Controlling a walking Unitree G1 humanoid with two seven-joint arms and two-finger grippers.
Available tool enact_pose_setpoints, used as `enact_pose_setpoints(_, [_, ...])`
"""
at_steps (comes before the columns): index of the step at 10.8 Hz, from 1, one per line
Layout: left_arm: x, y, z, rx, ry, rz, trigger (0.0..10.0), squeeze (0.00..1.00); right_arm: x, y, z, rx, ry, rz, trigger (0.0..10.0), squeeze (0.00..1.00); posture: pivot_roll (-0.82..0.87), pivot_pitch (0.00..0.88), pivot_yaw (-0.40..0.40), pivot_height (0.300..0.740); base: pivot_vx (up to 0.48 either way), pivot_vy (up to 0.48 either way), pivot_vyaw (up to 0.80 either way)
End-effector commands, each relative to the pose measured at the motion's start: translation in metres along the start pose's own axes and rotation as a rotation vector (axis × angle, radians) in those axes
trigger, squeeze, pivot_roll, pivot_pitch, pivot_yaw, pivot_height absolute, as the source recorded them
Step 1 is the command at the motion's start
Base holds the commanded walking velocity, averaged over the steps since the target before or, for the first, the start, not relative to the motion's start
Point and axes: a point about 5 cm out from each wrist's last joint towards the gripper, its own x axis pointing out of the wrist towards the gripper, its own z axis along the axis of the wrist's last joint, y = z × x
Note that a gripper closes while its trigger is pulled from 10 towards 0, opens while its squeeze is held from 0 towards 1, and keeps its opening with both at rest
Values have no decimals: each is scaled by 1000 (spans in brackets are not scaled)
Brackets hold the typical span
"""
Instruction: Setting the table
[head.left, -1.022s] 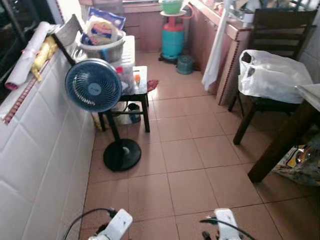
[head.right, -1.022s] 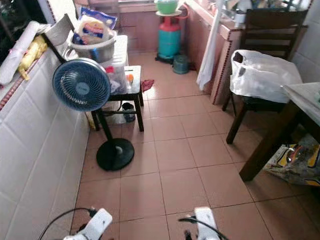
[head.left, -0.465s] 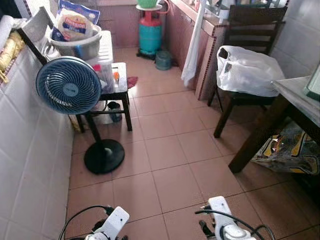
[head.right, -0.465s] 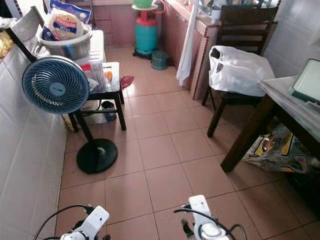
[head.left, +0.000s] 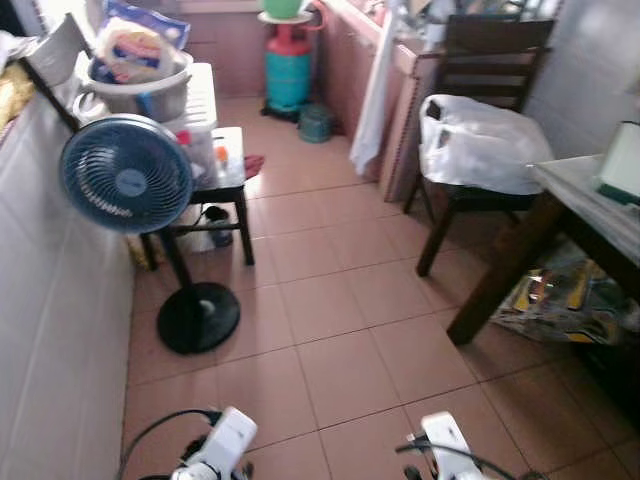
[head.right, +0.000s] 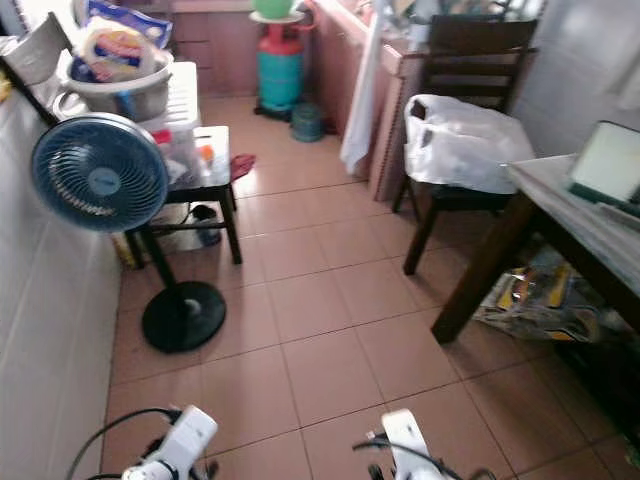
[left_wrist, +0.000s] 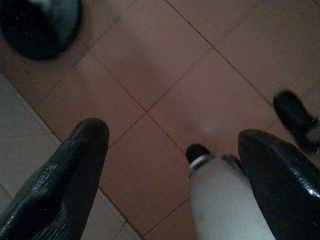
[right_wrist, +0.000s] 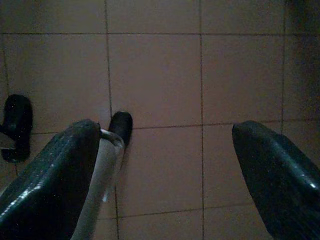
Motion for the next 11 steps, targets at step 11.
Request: enact_pose_setpoints(11, [-15, 69, 130, -306, -600, 198, 10000, 0, -6, 3, 131, 155, -470, 62, 10000, 0, 132, 0, -35, 740, 0, 0, -194])
